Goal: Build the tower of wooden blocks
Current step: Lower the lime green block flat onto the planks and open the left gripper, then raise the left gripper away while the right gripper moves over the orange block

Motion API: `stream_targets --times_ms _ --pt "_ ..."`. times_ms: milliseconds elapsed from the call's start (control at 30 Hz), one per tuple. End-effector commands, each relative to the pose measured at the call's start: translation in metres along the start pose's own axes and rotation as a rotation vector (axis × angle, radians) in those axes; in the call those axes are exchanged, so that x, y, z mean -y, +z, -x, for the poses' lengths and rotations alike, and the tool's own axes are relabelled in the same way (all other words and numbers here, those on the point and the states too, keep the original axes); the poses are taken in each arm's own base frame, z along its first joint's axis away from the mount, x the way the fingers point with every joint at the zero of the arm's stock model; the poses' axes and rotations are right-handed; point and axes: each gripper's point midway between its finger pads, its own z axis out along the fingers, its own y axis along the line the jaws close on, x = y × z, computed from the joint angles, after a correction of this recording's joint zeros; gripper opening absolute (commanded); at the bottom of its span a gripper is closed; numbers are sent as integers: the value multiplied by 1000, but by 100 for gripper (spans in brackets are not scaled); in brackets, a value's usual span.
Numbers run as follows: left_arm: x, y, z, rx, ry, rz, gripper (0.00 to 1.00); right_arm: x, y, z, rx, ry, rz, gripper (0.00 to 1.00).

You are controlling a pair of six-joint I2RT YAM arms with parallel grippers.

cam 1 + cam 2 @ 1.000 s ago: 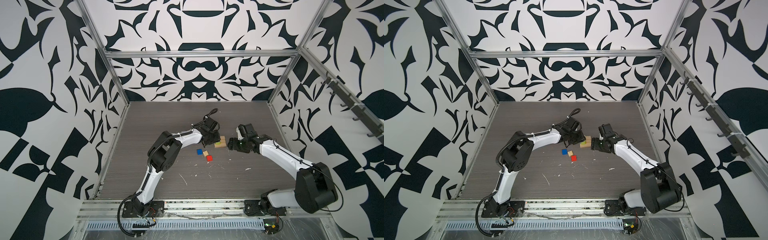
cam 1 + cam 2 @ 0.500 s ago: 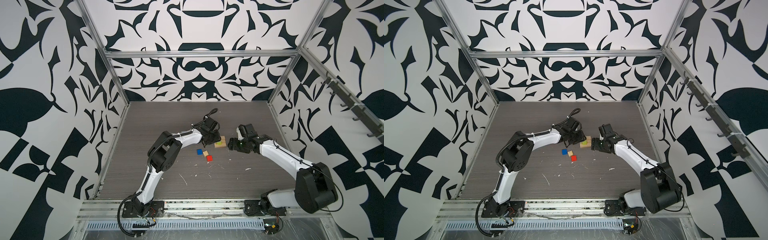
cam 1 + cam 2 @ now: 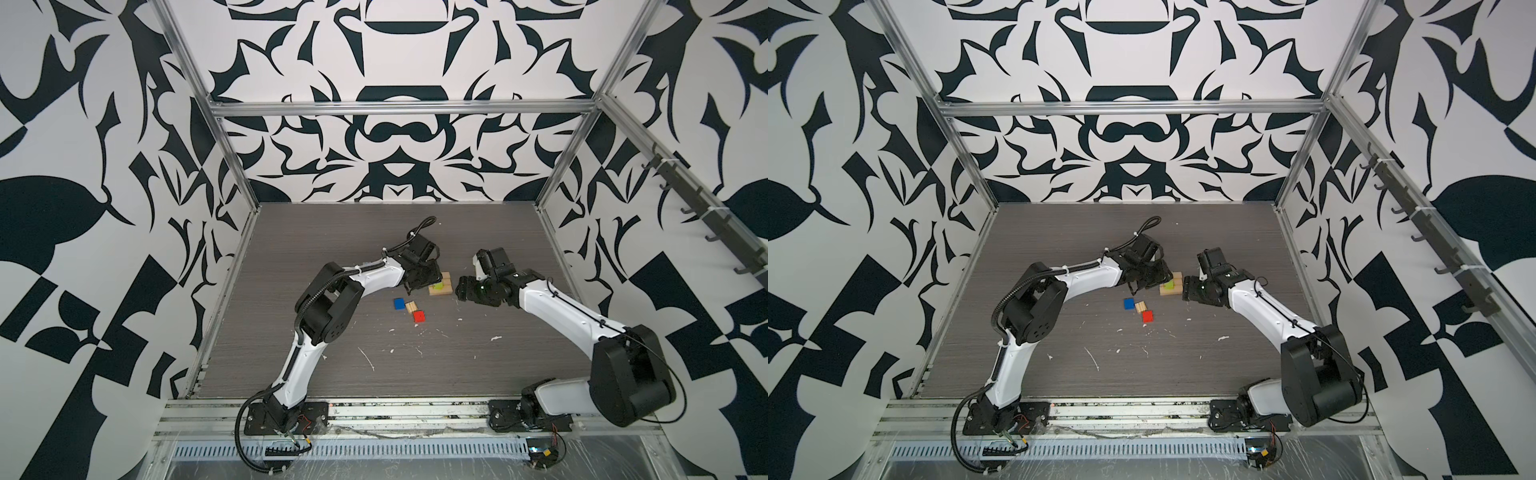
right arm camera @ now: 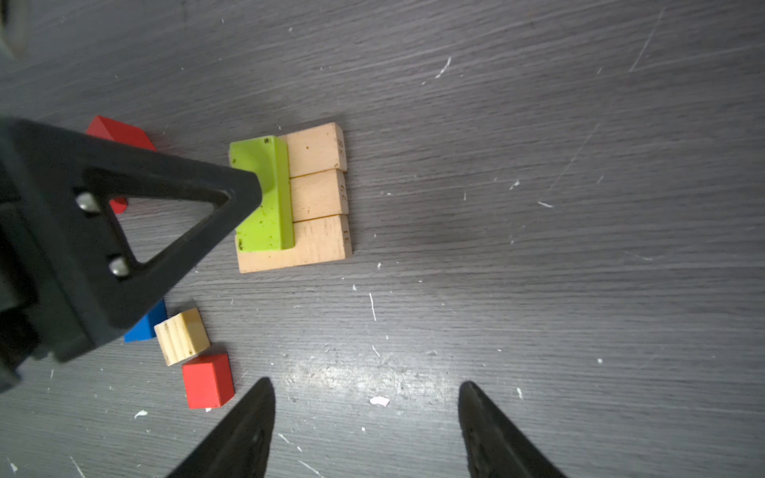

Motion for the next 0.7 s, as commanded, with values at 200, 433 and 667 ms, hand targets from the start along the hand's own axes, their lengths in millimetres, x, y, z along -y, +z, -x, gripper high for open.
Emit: stream_targets --times_ms 200,433,667 --pt "35 -52 23 118 107 -63 50 -17 -13 18 30 -28 55 74" --pt "11 -84 34 153 98 -32 57 -32 -15 24 28 -58 118 76" --pt "-41 -109 33 144 94 92 69 -57 -15 32 27 -101 166 83"
